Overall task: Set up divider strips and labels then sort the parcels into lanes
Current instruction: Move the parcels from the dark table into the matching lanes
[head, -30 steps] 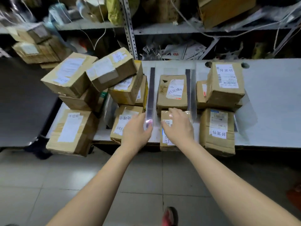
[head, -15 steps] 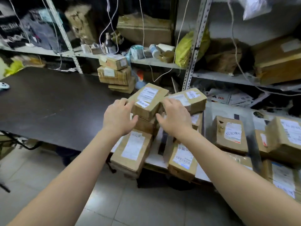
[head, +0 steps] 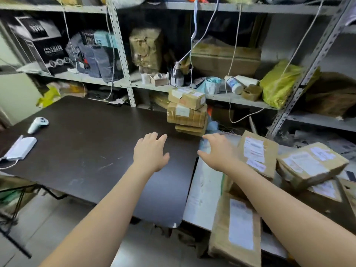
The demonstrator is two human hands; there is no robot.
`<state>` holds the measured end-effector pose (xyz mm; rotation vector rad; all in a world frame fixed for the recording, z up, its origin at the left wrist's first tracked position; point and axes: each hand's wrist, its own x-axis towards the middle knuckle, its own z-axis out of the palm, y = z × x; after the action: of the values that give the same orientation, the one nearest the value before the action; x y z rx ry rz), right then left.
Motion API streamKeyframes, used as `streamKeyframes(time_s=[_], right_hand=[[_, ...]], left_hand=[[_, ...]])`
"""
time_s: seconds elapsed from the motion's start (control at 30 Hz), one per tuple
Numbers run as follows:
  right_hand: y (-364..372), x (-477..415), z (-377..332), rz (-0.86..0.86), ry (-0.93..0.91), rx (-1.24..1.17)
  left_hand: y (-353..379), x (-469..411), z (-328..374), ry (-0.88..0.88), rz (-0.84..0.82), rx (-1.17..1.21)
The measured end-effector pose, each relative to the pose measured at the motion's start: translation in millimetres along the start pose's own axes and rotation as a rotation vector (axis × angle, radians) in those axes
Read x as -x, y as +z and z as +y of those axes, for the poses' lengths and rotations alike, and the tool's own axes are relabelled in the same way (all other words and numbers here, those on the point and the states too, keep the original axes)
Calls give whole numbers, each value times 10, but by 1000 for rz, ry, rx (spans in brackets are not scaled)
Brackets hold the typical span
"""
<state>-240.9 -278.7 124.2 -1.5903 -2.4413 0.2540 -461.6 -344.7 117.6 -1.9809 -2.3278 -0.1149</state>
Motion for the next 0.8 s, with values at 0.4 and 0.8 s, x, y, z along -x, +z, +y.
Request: streamKeyframes(time_s=[0.4, 0.8], right_hand=[[523, -1944, 33, -50, 199, -83], [522, -3222, 69, 150, 494, -404]], left_hand=[[543, -1813, -888, 25, -129, -78], [594, -3946, -857, 59, -218, 582]])
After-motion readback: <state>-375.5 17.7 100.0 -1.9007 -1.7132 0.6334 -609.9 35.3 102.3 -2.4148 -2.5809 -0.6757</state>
